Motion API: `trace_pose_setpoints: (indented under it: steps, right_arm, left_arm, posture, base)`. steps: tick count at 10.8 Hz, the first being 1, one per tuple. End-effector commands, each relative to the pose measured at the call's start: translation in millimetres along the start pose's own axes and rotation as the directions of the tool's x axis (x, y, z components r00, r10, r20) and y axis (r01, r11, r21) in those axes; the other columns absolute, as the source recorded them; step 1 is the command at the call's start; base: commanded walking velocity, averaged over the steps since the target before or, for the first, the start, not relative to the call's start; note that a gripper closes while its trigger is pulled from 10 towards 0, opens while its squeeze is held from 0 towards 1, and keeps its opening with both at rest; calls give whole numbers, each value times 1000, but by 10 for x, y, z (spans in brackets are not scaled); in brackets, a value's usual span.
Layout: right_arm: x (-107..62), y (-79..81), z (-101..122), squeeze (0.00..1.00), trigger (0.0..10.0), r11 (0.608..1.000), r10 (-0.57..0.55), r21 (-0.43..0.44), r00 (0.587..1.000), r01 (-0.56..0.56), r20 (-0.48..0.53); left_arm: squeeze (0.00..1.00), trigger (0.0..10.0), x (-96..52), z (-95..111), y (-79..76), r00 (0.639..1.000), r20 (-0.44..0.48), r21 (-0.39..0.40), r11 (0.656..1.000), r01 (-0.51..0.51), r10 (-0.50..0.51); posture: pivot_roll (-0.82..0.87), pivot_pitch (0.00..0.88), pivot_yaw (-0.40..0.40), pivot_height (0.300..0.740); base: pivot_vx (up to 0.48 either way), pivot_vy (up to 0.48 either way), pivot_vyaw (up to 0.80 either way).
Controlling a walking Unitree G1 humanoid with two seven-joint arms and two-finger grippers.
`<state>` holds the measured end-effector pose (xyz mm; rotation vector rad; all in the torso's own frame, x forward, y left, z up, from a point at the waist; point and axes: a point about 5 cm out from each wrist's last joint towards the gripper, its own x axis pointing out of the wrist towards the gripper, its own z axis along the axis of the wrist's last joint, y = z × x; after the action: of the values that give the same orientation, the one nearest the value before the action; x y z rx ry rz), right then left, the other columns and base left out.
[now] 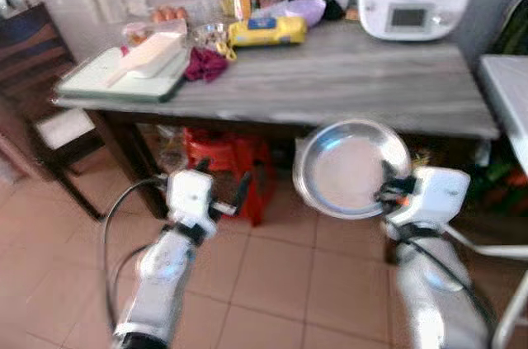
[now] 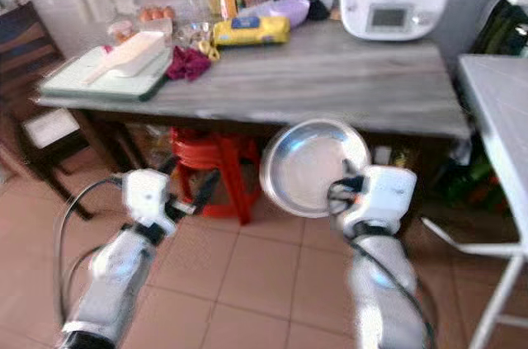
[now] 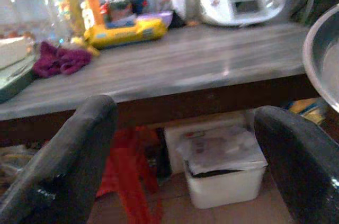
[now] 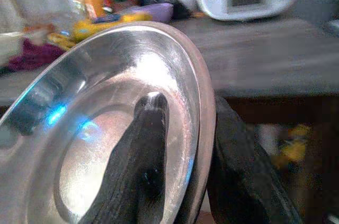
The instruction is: Setting the table
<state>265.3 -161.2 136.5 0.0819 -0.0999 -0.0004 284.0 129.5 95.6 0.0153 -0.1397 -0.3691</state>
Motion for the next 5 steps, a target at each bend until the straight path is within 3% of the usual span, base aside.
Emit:
trace_pose_setpoints:
  steps: [1,5]
  right_arm:
    - [2,-45,57,0,10000,1000,-7,-17,1000,7,25]
    - [25,-54,55,0,10000,1000,-19,-10,999,20,26]
  left_arm:
    - [0,10000,35,45,-16,1000,15,8,1000,4,-4]
    - [0,10000,31,44,-26,1000,15,7,1000,5,-6]
  posture:
    - [-68,53,95,740]
    - [-69,52,95,740]
  base:
    - [480,0,0]
    - [480,0,0]
